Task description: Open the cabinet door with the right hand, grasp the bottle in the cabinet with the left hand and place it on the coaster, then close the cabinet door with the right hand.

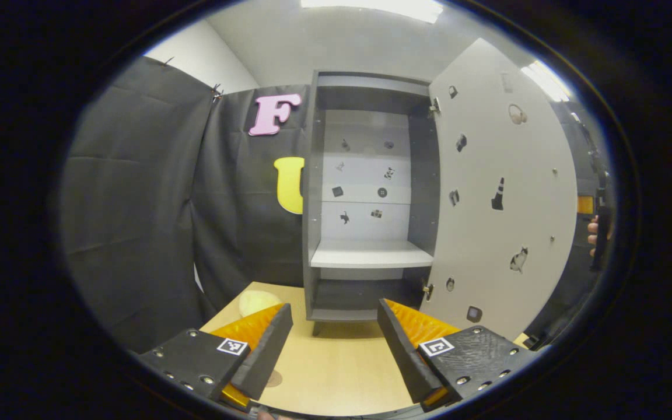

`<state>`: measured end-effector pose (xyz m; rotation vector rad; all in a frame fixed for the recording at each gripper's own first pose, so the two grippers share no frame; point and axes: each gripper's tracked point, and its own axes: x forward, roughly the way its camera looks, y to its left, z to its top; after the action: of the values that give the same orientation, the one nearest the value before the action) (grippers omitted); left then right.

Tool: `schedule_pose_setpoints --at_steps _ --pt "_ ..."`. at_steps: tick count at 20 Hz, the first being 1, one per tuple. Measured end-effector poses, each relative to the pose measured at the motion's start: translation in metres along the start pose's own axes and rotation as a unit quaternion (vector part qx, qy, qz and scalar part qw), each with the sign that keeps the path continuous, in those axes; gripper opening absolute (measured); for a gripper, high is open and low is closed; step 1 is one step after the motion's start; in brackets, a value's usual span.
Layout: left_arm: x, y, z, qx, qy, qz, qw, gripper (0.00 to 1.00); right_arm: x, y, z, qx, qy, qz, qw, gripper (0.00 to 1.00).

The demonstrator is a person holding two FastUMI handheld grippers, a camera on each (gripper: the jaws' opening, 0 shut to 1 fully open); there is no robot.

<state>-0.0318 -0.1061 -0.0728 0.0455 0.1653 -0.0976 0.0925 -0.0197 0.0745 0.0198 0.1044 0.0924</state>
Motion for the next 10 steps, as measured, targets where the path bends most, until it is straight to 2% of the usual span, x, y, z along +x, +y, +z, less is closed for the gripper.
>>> schedule_pose_setpoints --at_steps 2,3,4,5,10 --pt "0.001 0.018 -0.002 0.004 0.002 0.001 1.0 0.88 -0.001 0.008 -0.003 0.012 0.006 -0.009 1.0 0.82" --pt "0.002 0.027 -0.002 0.004 0.002 0.002 1.0 0.88 -0.002 0.011 -0.004 0.013 0.006 -0.013 1.0 0.82" --pt "0.003 0.035 -0.003 0.003 0.003 0.002 1.0 0.88 -0.002 0.014 -0.004 0.013 0.008 -0.017 1.0 0.96" --pt "0.004 0.043 -0.005 0.001 0.006 0.003 1.0 0.89 -0.003 0.018 -0.004 0.011 0.009 -0.02 1.0 0.82" --pt "0.009 0.076 -0.013 -0.015 0.013 0.009 1.0 0.9 -0.002 0.054 -0.005 -0.004 0.014 -0.015 1.0 0.82"
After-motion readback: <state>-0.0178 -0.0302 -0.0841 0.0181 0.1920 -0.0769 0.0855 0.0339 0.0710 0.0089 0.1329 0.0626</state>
